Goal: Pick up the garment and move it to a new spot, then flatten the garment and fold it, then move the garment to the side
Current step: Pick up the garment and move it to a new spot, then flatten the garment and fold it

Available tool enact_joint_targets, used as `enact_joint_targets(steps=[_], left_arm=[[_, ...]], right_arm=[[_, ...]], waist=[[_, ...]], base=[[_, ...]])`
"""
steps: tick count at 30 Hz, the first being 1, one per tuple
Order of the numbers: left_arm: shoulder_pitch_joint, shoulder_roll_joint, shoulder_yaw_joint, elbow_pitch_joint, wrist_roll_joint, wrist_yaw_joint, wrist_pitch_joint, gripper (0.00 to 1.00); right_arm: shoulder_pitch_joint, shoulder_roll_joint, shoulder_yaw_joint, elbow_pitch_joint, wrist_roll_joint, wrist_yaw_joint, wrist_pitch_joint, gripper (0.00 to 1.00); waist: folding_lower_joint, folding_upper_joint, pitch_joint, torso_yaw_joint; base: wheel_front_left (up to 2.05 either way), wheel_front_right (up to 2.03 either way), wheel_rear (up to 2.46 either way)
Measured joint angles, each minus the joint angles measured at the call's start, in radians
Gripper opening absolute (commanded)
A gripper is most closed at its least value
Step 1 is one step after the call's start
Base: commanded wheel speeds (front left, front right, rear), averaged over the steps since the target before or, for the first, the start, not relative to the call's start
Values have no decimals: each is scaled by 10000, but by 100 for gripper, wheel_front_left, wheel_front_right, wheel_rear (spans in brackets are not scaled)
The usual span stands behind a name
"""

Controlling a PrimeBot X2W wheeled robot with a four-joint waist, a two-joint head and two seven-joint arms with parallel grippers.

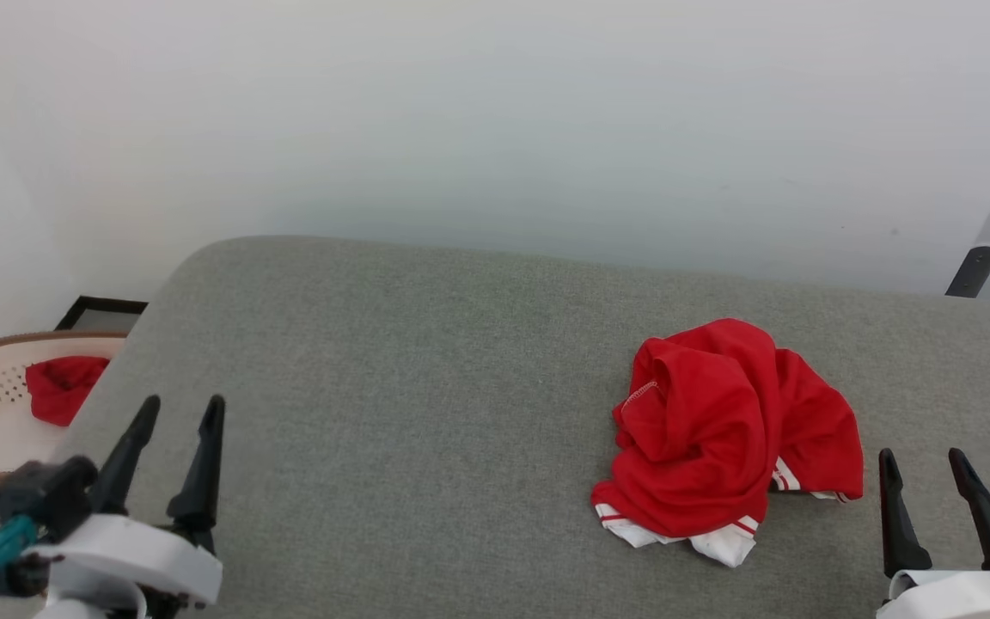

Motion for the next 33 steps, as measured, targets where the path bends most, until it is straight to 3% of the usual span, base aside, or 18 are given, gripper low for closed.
enact_joint_targets(steps=[15,33], left_arm=[[662,-754,1185,228,1553,-612,0,100],[647,-1037,1089,349,1975,-867,48,100]], right_arm=[[225,157,-449,-19,-171,0,-40,100],[206,180,-414,36,-163,0,-52,100]], waist=[[0,0,138,-163],[0,0,256,-283]], base=[[0,0,0],[0,0,0]])
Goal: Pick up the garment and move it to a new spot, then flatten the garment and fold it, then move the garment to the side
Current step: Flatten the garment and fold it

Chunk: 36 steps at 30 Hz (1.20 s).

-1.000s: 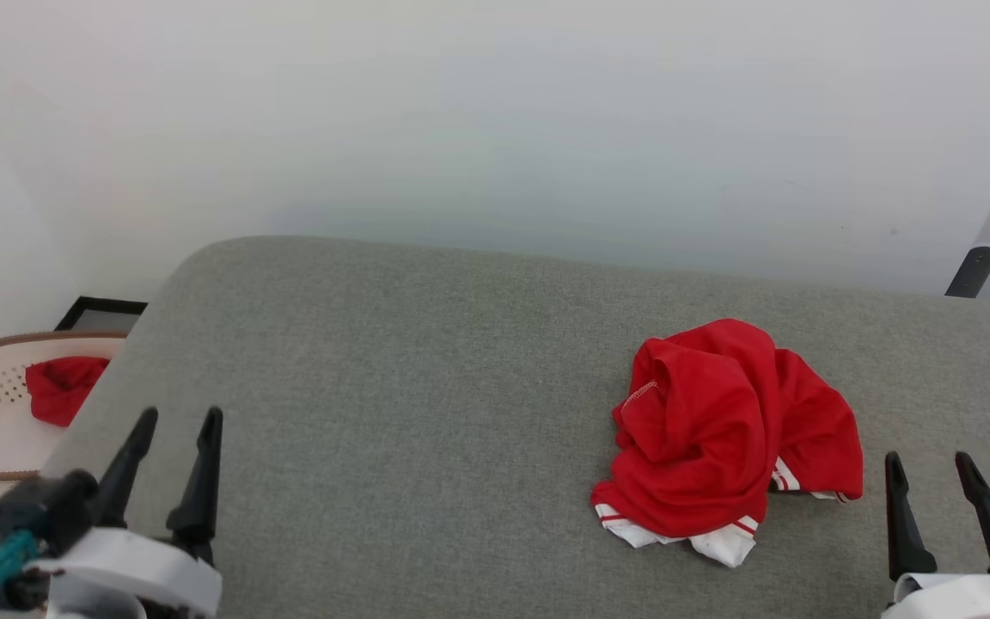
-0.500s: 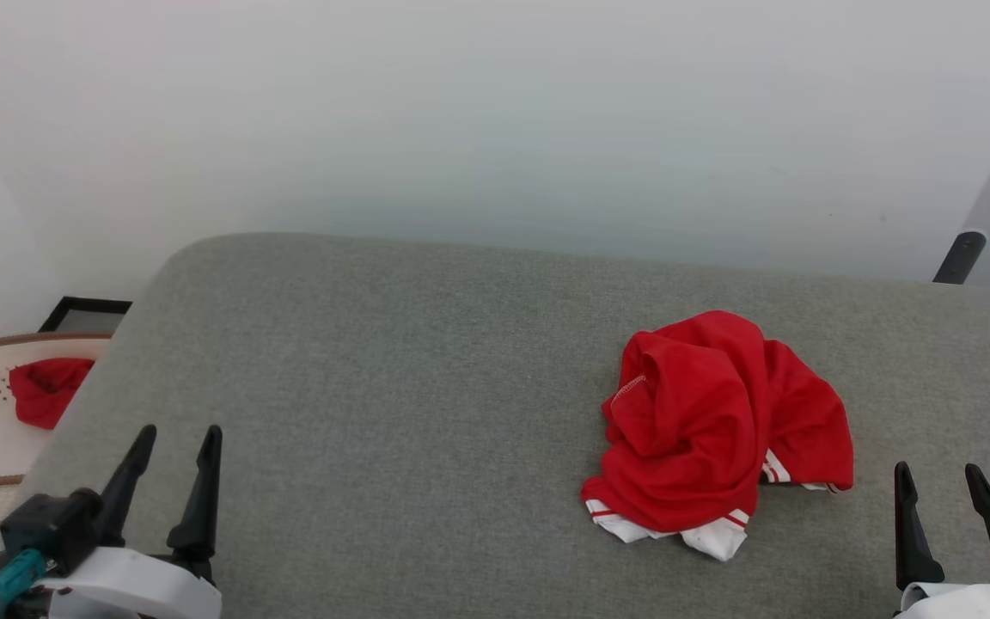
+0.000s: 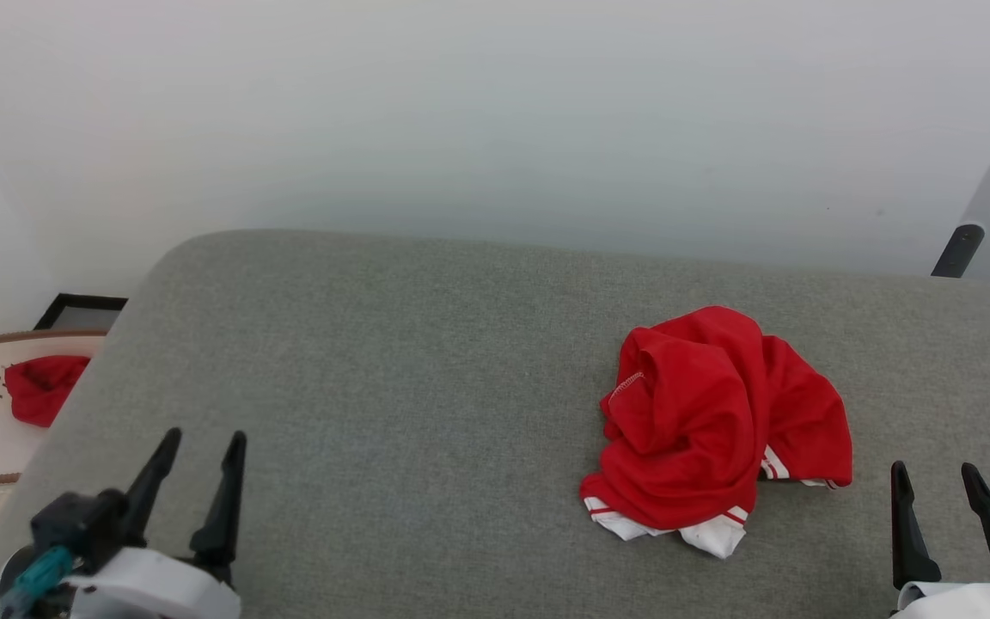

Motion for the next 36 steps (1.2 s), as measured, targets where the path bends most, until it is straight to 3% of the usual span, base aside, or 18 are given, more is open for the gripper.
enact_joint_targets(steps=[10,24,36], left_arm=[[-1018,424,-1030,-872,-834,-46,1480,100],[-3259,907,-3047,-2088,-3331,-58,5457,100],[-4506,993,-4136,-1511,-4412,-58,7791,100]], right_arm=[[-200,0,96,-65,12,0,0,100],[-1055,81,259,-79,96,0,-2,100],[-1727,295,571,-221,226,0,-2,100]], waist=[[-1,0,258,-244],[0,0,1137,-1320],[0,0,2152,-2573]], base=[[0,0,0],[0,0,0],[0,0,0]])
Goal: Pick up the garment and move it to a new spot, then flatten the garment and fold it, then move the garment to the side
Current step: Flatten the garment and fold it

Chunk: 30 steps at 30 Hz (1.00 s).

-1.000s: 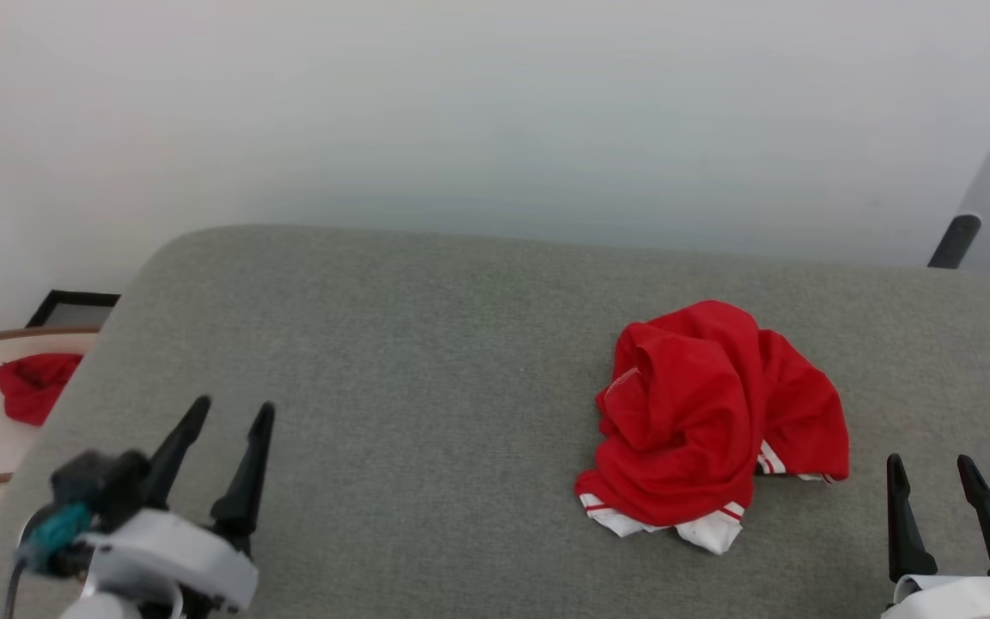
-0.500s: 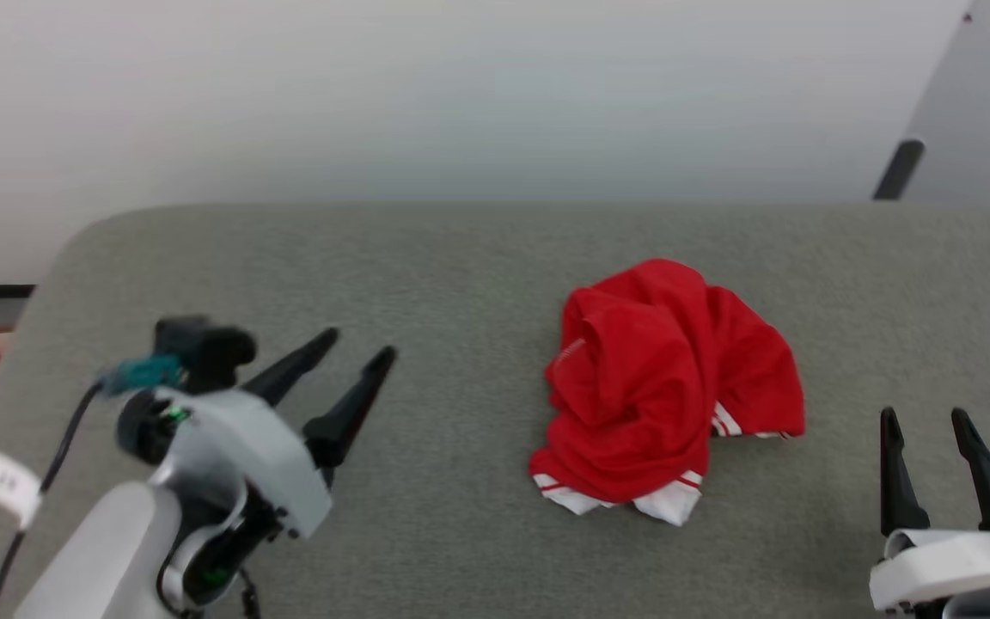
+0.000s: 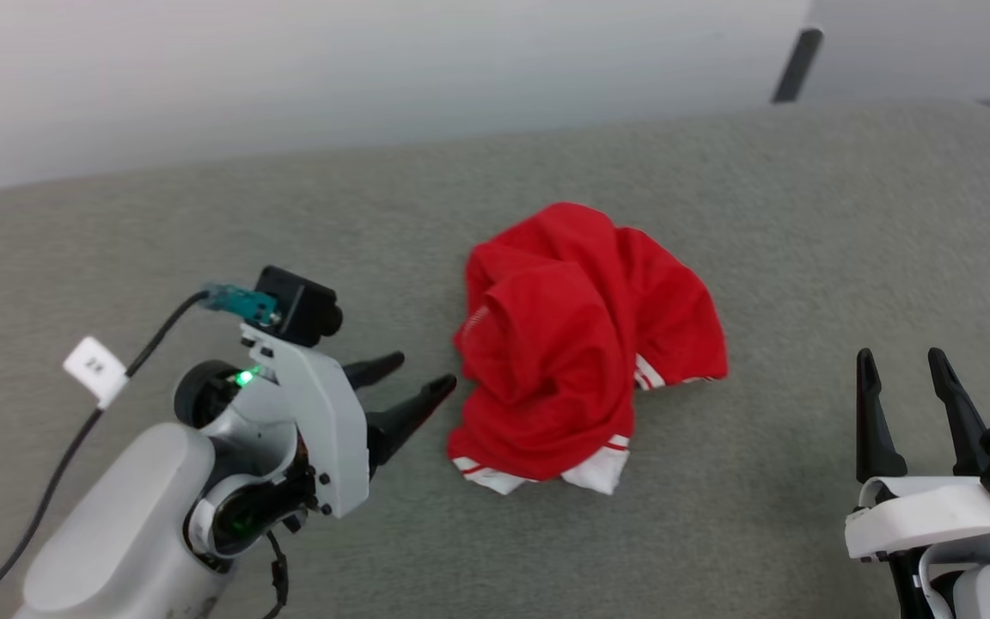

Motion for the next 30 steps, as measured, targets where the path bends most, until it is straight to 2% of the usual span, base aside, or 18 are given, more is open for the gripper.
enact_joint_targets(steps=[6,15,23,24,25,26,30], left_arm=[[-230,-6,-470,347,-328,0,963,100],[-381,4,-1024,988,-136,2,1482,100],[-577,-67,-1296,1636,-33,-2,1634,100],[-623,-109,-1294,1701,-54,-4,1622,57],[-668,-140,-1298,1787,-71,-15,1590,25],[-708,-151,-1300,1837,-79,-15,1557,0],[-840,-144,-1450,1958,-182,-15,1551,0]], right_arm=[[-71,52,90,-4,71,0,0,100],[-379,84,174,-71,167,0,0,100],[-510,88,224,-75,445,0,0,100],[-549,88,230,-65,472,0,0,100],[-577,88,230,-58,472,0,0,100],[-598,88,234,-48,472,0,0,100],[-616,92,228,-48,468,0,0,100]], waist=[[0,0,430,-546],[0,0,949,-1064],[0,0,1247,-1209],[0,0,1266,-1199],[0,0,1281,-1183],[0,0,1291,-1163],[0,0,1284,-1056]], base=[[0,0,0],[0,0,0],[0,0,0],[0,0,0],[0,0,0],[0,0,0],[0,0,0]])
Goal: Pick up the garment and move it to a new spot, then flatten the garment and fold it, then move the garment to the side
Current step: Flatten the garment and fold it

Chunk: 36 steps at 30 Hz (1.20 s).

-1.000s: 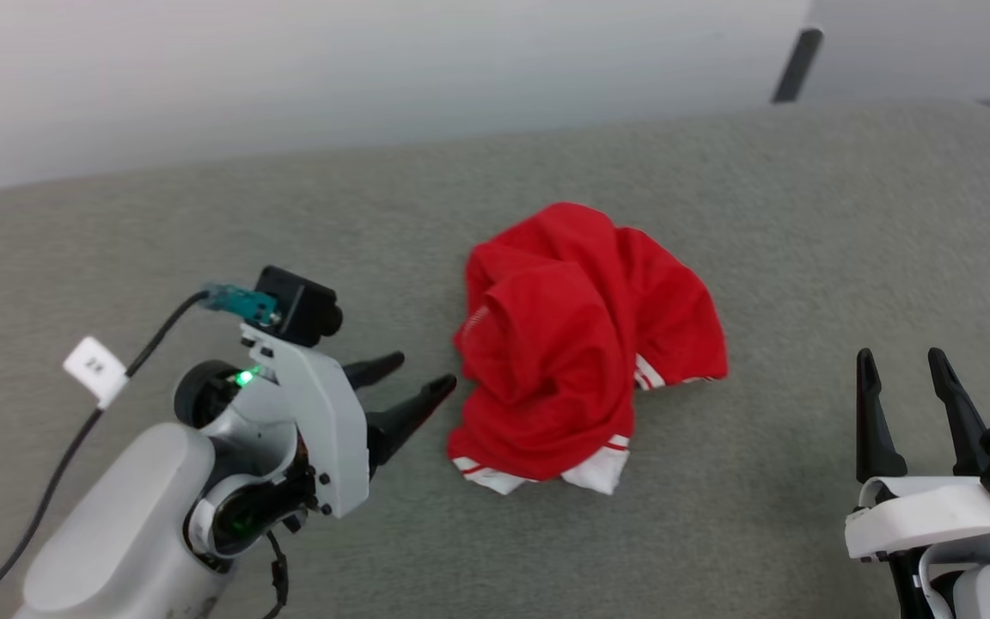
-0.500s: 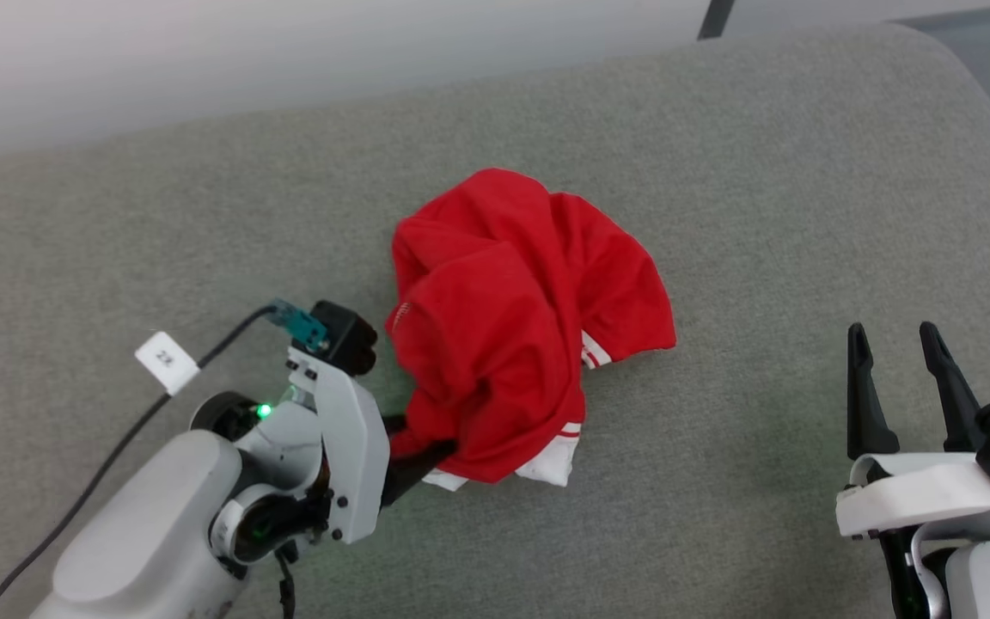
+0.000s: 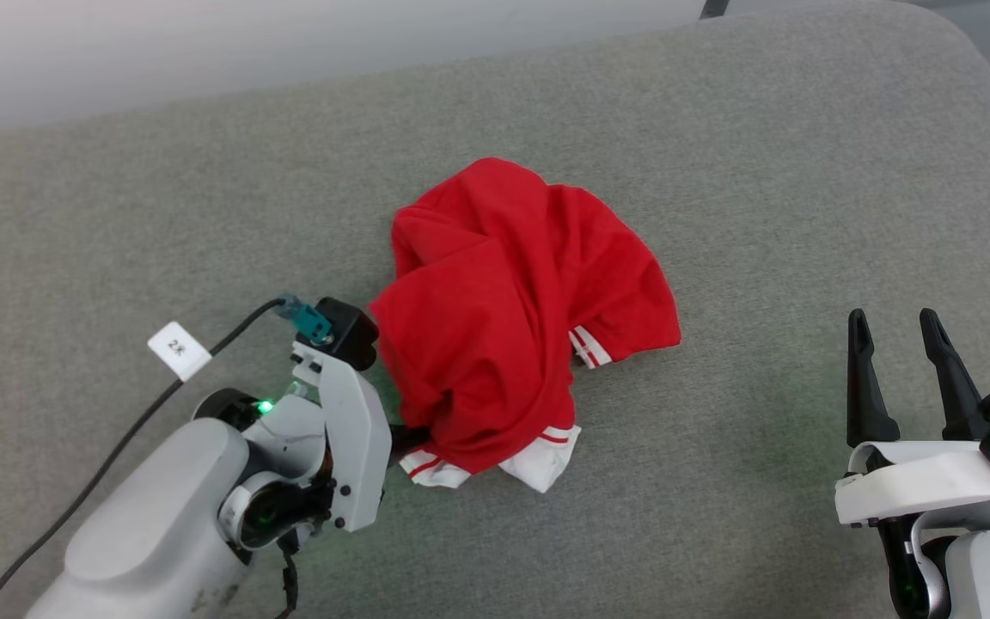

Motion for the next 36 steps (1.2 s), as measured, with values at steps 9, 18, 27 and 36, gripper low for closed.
enact_joint_targets(steps=[9,18,27,36], left_arm=[[-281,483,-61,-157,-278,0,-84,0],[-528,1319,130,-334,-230,0,-378,0],[-558,2328,259,-44,169,0,-709,0],[-404,2633,144,897,539,0,-1218,0]], right_arm=[[5,6,-161,48,-192,0,0,100],[125,6,-253,69,-435,0,0,100],[249,-6,-240,73,-476,0,0,100],[327,-111,-134,196,-428,0,0,100]], waist=[[0,0,-267,366],[0,0,-631,836],[0,0,-953,1105],[0,0,-968,1169]], base=[[0,0,0],[0,0,0],[0,0,0],[0,0,0]])
